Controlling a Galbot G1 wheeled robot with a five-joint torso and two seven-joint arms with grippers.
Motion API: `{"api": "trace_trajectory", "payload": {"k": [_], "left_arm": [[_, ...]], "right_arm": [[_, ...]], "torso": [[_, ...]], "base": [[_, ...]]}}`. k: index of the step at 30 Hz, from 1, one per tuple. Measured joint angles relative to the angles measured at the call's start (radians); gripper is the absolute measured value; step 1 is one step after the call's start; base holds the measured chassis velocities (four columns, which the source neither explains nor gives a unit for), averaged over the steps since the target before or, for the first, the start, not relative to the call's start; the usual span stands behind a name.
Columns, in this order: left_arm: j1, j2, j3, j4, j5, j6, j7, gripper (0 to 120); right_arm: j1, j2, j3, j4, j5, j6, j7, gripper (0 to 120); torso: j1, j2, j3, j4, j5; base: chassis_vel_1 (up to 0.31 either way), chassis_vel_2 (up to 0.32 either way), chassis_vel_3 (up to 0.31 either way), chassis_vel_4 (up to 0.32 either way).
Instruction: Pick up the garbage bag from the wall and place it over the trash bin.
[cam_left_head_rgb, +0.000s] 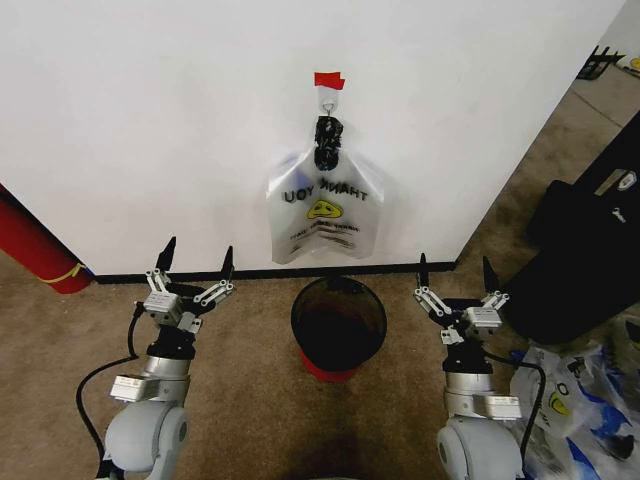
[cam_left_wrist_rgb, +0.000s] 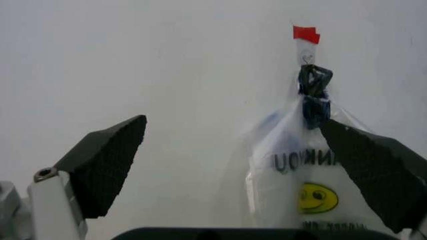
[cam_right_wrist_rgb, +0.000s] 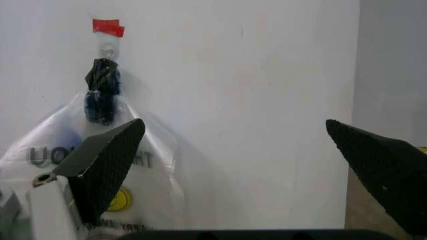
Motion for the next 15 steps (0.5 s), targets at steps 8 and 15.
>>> {"api": "trace_trajectory", "payload": {"k": [8, 15], "left_arm": [[0.002, -0.003, -0.005, 0.005, 0.002, -0.005, 0.003, 100], [0.001, -0.007, -0.005, 0.008, 0.004, -0.005, 0.004, 100]], "right_arm": [[0.005, 0.001, -0.013, 0.0, 0.003, 0.007, -0.008, 100], [0.009, 0.0, -0.019, -0.001, 0.005, 0.009, -0.014, 100]], "torso": [[0.0, 0.0, 0.0, 0.0, 0.0], [0.0, 0.0, 0.0, 0.0, 0.0]], "base": [[0.0, 0.0, 0.0, 0.0], [0.0, 0.0, 0.0, 0.0]]}}
